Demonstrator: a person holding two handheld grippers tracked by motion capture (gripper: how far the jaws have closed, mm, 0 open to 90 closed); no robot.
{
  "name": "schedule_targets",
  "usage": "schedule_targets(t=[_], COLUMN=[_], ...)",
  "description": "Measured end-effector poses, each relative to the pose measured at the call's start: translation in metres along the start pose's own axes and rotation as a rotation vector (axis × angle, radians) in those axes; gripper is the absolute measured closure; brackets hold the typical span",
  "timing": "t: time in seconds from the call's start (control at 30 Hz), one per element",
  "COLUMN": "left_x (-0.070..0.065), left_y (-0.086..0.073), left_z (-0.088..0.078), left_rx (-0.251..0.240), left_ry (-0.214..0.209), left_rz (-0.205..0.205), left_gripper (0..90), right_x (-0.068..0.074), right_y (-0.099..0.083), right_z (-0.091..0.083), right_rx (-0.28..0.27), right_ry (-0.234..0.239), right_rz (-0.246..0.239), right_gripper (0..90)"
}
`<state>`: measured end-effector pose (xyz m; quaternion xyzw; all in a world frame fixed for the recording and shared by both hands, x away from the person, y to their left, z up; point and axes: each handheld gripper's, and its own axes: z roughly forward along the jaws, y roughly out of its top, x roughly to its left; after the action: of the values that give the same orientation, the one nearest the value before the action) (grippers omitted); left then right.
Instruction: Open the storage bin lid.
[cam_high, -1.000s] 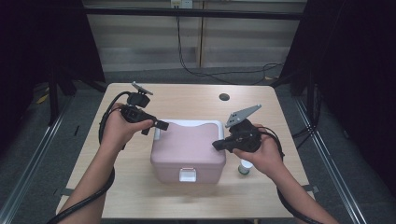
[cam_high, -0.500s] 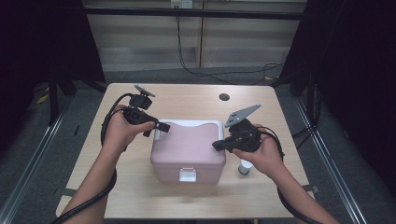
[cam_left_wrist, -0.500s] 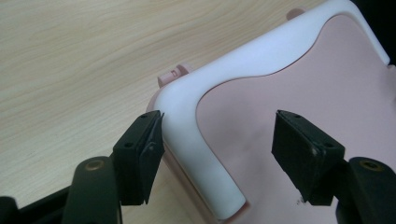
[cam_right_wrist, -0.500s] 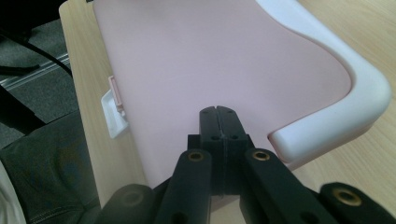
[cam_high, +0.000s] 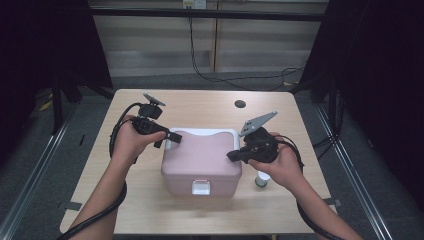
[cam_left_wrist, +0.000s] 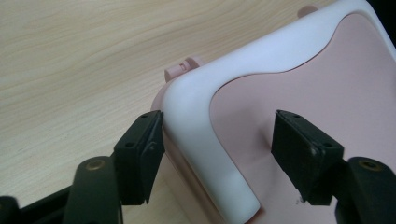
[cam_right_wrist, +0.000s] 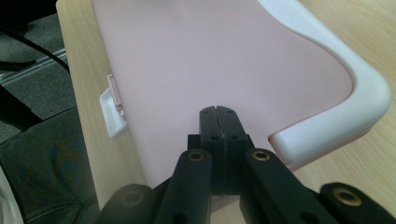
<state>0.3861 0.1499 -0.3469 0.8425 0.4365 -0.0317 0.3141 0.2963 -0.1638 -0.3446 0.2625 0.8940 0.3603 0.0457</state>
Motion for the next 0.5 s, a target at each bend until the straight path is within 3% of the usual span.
schedule_targets(t=[0.1,0.3,0.5], left_x=[0.0,-0.005,-0.005], left_y=[0.0,0.001,0.001], left_z=[-0.005,-0.015,-0.019], left_rx=[-0.018,-0.035,-0.02], left_ry=[-0.021,-0.018,-0.02], left_rz=[-0.011,0.005,0.002], left_gripper=[37.1,39.3,41.0], right_x=[0.0,0.002,0.001], right_y=[0.0,0.005,0.005], right_z=[0.001,0.003,0.003], right_rx=[-0.003,0.022,0.024], right_ry=[0.003,-0.001,0.01], right_rz=[-0.003,-0.005,0.015], right_gripper=[90.0,90.0,90.0])
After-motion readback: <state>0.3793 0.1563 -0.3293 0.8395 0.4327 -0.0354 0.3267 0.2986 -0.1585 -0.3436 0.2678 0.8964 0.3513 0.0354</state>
